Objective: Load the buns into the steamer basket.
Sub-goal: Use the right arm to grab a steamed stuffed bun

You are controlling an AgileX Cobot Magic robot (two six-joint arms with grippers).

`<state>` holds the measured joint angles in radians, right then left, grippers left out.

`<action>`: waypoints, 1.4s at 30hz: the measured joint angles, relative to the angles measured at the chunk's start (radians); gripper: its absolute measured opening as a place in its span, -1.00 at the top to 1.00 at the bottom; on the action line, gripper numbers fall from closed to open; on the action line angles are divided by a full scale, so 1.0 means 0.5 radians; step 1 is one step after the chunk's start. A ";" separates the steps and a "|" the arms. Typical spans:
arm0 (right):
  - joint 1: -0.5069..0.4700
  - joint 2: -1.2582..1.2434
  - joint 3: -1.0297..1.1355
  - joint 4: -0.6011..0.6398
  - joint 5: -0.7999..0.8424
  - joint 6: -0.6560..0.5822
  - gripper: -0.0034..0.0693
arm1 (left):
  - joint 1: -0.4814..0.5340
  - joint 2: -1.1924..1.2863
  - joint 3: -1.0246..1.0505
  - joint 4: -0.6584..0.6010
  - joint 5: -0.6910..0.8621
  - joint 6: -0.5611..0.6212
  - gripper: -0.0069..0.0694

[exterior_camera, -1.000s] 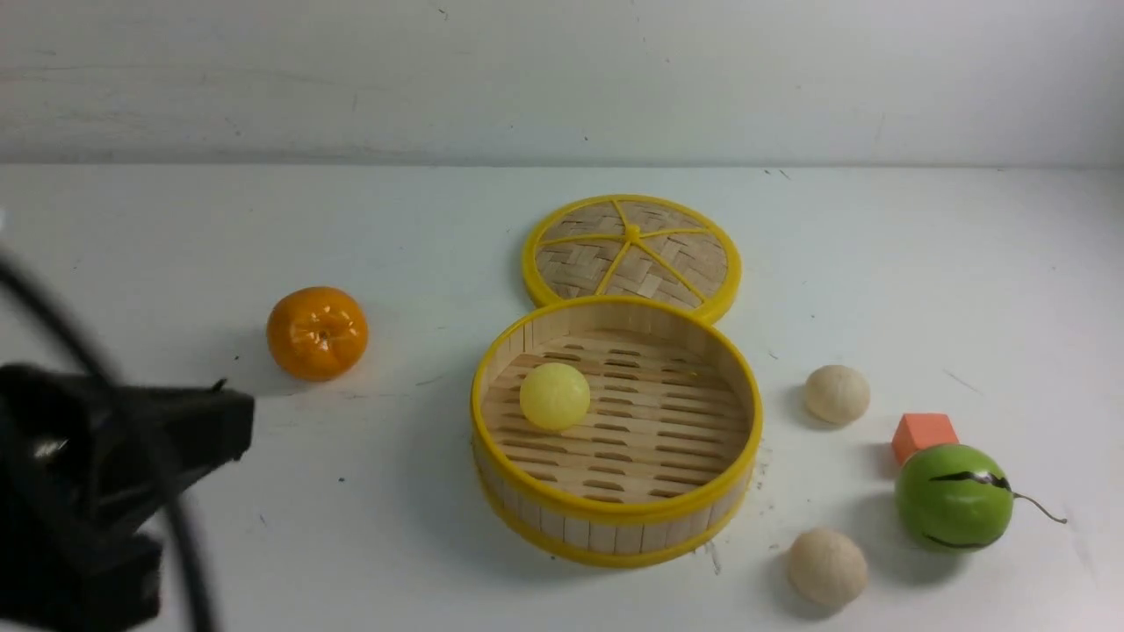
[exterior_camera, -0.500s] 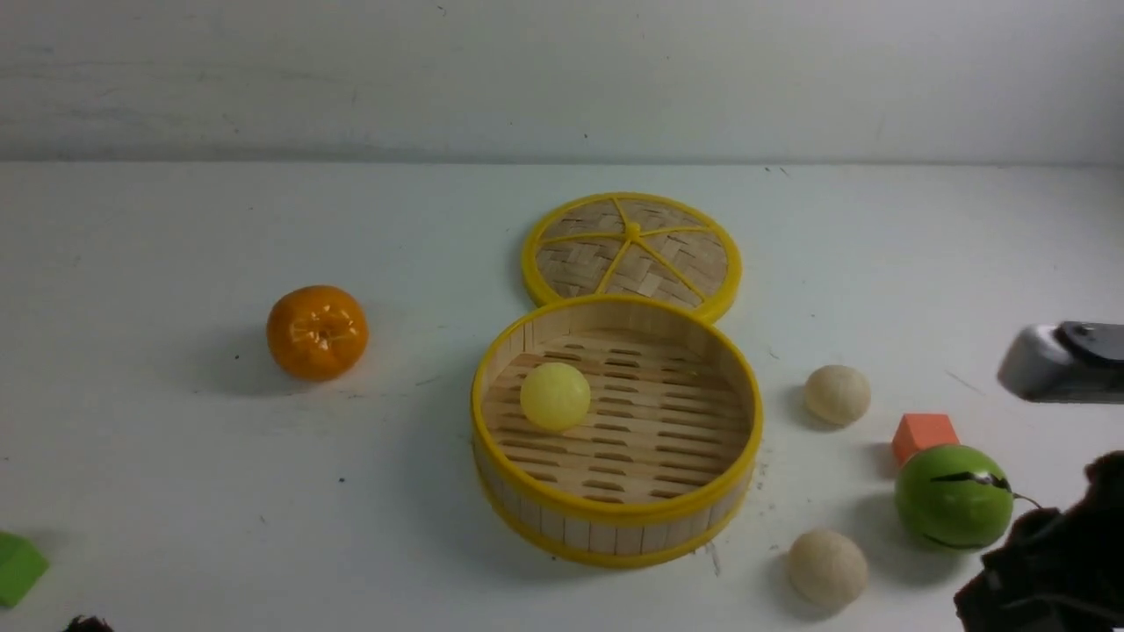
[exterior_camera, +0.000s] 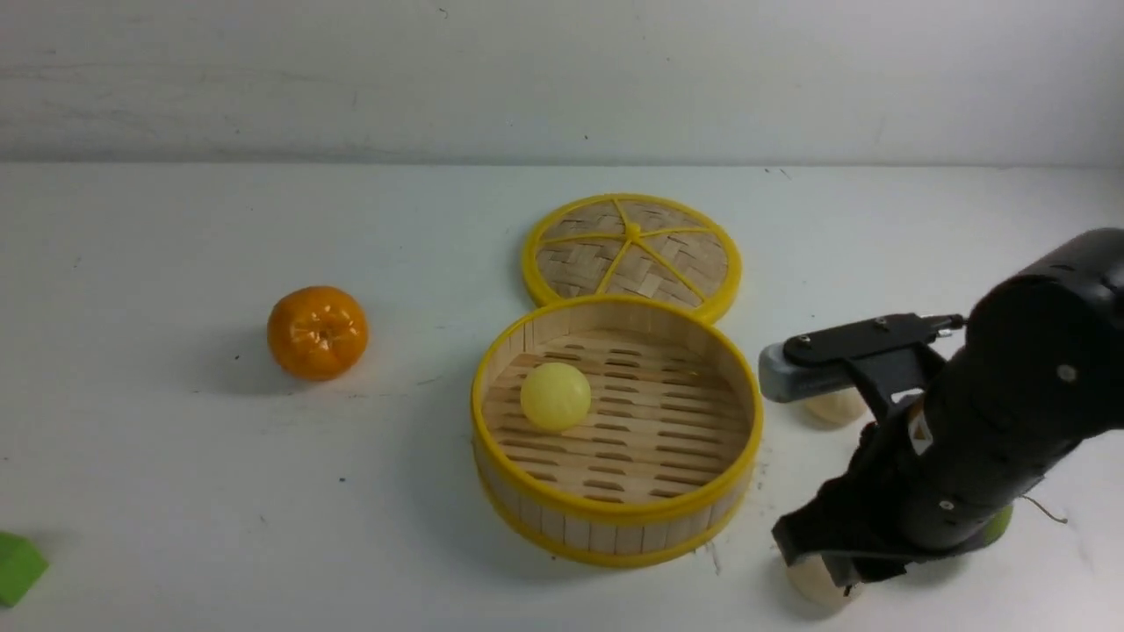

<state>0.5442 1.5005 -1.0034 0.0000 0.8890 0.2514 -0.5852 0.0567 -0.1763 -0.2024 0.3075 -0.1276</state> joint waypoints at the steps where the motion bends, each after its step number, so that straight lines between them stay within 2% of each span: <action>1: 0.000 0.049 -0.012 -0.020 -0.017 0.000 0.19 | 0.000 0.000 0.000 0.000 0.000 0.000 0.85; 14: -0.156 0.259 -0.054 0.041 -0.181 0.007 0.17 | 0.000 0.002 0.000 -0.005 0.002 -0.002 0.85; 27: -0.165 0.438 -0.062 0.019 -0.277 0.007 0.17 | 0.000 0.002 0.000 -0.010 0.002 -0.002 0.85; 42: -0.168 0.409 -0.131 0.026 -0.097 0.009 0.17 | 0.000 0.002 0.000 -0.020 0.003 -0.002 0.85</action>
<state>0.4600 1.7049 -1.0691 0.0130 0.8406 0.2557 -0.5852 0.0576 -0.1763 -0.2122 0.3093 -0.1284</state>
